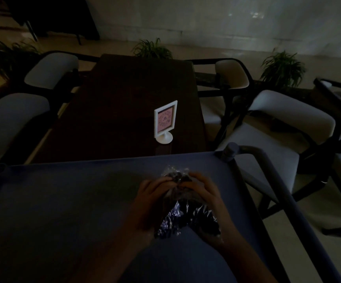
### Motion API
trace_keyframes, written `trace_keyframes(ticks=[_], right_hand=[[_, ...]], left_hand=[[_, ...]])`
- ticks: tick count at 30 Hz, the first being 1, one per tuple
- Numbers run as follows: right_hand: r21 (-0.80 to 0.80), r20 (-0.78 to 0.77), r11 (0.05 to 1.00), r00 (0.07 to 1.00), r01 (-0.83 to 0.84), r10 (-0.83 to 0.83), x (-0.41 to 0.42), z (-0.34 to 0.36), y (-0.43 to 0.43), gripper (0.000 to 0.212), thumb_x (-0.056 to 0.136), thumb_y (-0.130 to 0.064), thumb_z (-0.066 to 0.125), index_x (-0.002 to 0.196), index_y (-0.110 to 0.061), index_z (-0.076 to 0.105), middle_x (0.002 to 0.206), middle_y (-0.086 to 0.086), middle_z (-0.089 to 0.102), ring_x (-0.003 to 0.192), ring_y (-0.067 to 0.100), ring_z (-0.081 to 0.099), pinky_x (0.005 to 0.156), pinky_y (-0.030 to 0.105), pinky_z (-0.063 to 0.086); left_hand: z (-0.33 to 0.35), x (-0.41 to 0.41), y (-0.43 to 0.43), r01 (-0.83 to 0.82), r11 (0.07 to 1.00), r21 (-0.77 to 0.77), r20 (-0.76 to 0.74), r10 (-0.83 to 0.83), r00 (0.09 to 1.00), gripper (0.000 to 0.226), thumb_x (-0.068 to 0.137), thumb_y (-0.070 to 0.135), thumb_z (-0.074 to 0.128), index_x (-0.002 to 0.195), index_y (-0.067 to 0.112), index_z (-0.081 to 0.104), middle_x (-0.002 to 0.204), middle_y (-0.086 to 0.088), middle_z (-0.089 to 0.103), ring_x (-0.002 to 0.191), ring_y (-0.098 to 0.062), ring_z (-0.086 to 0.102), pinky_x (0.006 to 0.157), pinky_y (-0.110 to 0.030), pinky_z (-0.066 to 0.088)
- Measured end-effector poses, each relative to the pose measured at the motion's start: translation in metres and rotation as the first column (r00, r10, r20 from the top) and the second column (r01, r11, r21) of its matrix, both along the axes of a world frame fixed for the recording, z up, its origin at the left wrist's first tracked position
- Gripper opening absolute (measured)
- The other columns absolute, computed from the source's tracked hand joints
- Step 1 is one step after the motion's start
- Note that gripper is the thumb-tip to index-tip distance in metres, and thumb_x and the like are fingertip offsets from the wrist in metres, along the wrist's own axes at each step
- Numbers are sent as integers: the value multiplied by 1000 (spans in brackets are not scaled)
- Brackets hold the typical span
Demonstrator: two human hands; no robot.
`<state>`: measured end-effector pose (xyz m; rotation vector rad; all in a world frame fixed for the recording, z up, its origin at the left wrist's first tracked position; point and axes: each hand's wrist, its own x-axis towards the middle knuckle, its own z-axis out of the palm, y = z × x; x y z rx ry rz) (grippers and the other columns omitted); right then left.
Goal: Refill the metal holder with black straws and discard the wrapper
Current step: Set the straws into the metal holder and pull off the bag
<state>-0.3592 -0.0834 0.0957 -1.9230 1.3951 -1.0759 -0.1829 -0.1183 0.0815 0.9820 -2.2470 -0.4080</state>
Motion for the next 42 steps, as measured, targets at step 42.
trace_keyframes(ticks=[42], right_hand=[[125,144,966,959,226,-243,-23,6,-28,13,88,-2,67,95,-7,77,89,0,75,83,2,70,76,12,52]], left_hand=[[18,44,-22,-90,793,603,-462,438,771,19,86,9,68,86,27,72,87,7,75,85,-4,68,75,-19,49]])
